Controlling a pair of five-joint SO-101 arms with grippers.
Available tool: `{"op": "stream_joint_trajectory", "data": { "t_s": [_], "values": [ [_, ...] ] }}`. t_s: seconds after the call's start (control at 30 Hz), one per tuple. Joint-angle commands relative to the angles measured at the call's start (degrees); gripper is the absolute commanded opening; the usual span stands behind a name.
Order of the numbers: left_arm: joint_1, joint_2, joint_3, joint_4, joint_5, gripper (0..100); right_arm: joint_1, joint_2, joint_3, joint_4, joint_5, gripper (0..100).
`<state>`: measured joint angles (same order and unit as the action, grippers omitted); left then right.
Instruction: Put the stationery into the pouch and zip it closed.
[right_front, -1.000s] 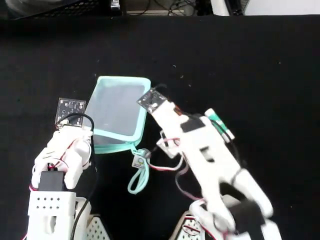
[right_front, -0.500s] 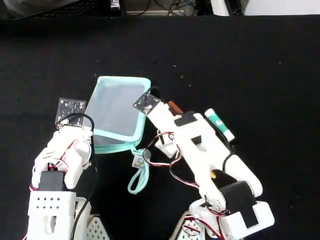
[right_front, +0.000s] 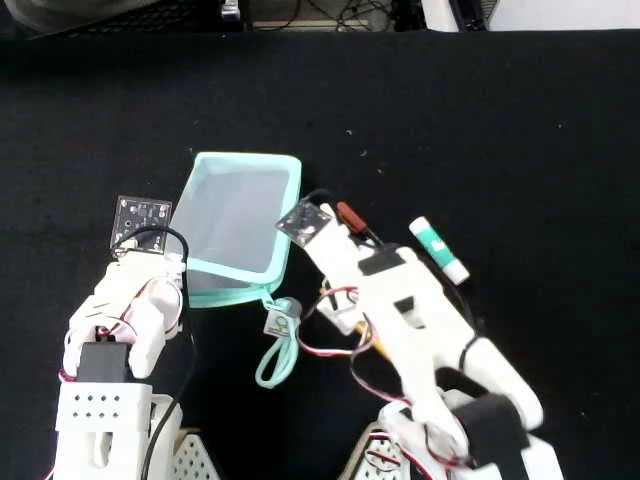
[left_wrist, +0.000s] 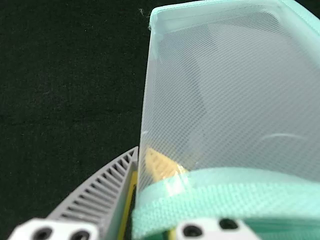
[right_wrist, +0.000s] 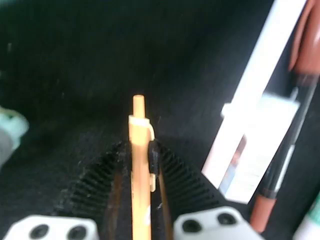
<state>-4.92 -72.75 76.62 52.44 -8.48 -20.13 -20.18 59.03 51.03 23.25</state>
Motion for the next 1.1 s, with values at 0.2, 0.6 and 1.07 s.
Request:
{"op": "stream_joint_trajectory", "data": {
  "t_s": [0.2,0.6,1.07],
  "values": [
    [-0.7,-0.2,0.1,-0.6,0.4,3,0.4,-9.9,0.6,9.1,-5.3,14.4],
    [-0.7,-0.2,0.1,-0.6,0.4,3,-4.0,-4.8,-2.7,5.9,-5.2,14.1],
    [-0.8,-0.2,0.1,-0.6,0.4,3,-6.3,8.3,-4.1,-1.2,-5.2,13.9]
  ]
}}
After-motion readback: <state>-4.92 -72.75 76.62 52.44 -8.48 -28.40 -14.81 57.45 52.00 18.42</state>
